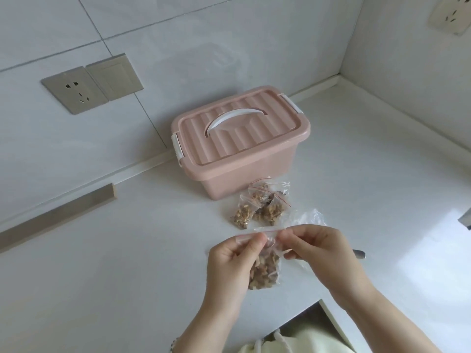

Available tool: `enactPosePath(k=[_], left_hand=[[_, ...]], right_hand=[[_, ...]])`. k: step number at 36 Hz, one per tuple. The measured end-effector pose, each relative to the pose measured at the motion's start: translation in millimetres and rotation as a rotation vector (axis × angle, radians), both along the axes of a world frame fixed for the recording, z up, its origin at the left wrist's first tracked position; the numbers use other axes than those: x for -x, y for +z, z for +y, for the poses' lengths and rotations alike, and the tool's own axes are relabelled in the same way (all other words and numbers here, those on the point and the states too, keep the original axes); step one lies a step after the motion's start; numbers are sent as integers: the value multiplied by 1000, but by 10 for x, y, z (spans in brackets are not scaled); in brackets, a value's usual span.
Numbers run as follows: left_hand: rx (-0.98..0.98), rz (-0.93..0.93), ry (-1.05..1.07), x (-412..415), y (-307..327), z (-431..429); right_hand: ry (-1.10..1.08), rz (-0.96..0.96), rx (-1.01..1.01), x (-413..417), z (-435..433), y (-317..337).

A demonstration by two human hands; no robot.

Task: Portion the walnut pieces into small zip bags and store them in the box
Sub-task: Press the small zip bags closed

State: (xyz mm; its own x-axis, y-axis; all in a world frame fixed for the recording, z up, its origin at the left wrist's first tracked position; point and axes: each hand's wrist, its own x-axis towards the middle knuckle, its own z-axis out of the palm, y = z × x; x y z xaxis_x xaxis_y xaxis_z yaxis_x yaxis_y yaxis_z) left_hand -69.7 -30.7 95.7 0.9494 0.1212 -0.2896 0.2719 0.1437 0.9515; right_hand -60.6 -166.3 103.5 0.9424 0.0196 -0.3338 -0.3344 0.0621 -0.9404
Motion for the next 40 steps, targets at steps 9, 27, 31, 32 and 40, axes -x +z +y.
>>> enactPosePath(k=[9, 27, 31, 32, 40], left_hand=[[-67, -77, -51, -18, 15, -48], [-42, -120, -187, -25, 55, -13], [-134, -125, -238, -29, 0, 29], [-146, -121, -240, -29, -12, 35], [-163, -140, -249, -31, -14, 66]], right_hand=[[-11, -119, 89, -4, -42, -77], [109, -267, 156, 12, -101, -138], [147, -355, 281, 8, -111, -159], [150, -376, 303, 10, -114, -159], [167, -521, 393, 42, -111, -192]])
